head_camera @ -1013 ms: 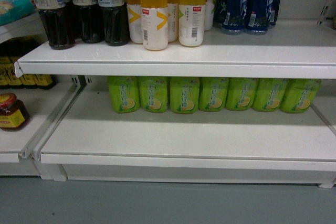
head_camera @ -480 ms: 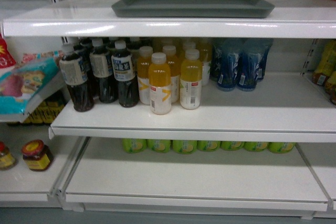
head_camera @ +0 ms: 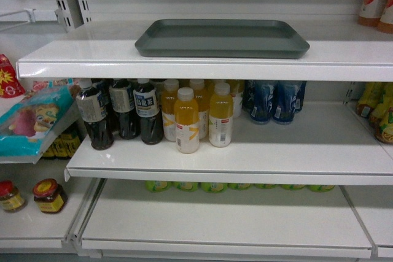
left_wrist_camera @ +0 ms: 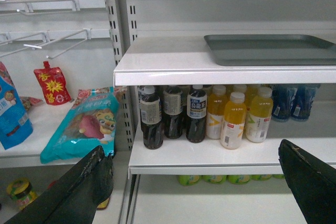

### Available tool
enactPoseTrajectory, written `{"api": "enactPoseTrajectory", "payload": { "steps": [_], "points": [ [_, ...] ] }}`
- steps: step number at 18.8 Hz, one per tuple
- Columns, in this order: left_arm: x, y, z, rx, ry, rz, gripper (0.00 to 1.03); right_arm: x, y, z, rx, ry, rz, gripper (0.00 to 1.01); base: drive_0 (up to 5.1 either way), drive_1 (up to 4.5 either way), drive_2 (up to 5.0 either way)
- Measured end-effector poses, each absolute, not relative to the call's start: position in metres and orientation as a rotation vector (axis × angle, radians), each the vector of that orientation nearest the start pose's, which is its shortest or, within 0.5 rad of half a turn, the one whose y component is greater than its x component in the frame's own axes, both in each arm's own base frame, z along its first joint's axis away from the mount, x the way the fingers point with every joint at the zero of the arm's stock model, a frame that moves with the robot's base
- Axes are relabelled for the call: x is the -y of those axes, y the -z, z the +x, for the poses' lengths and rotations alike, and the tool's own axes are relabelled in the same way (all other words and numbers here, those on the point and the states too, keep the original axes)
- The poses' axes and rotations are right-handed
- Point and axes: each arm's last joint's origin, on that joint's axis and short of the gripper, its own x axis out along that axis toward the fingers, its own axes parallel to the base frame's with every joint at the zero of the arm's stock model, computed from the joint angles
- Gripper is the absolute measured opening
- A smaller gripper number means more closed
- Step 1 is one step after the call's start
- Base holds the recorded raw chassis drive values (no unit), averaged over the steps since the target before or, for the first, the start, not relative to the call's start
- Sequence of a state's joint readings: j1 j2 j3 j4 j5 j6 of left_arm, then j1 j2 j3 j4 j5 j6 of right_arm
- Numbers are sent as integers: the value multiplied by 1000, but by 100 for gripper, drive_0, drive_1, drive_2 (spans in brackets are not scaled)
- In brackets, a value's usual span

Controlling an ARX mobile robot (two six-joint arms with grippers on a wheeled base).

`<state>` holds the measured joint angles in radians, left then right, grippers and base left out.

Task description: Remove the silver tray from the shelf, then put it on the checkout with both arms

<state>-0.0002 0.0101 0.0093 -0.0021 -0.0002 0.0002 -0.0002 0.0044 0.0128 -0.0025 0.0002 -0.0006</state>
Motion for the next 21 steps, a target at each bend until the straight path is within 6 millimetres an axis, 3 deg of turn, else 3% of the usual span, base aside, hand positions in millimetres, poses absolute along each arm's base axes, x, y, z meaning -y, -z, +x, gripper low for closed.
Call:
{"api": "enactPoseTrajectory", "payload": {
  "steps": [10,21],
  "points": [
    [0,-166,98,-3,0,0,98,0,-167,97,5,0,-1,98,0,15,-14],
    [0,-165,98,-6,0,0,98,0,-167,97,3,0,-1,98,7,437,-423]
  ]
}}
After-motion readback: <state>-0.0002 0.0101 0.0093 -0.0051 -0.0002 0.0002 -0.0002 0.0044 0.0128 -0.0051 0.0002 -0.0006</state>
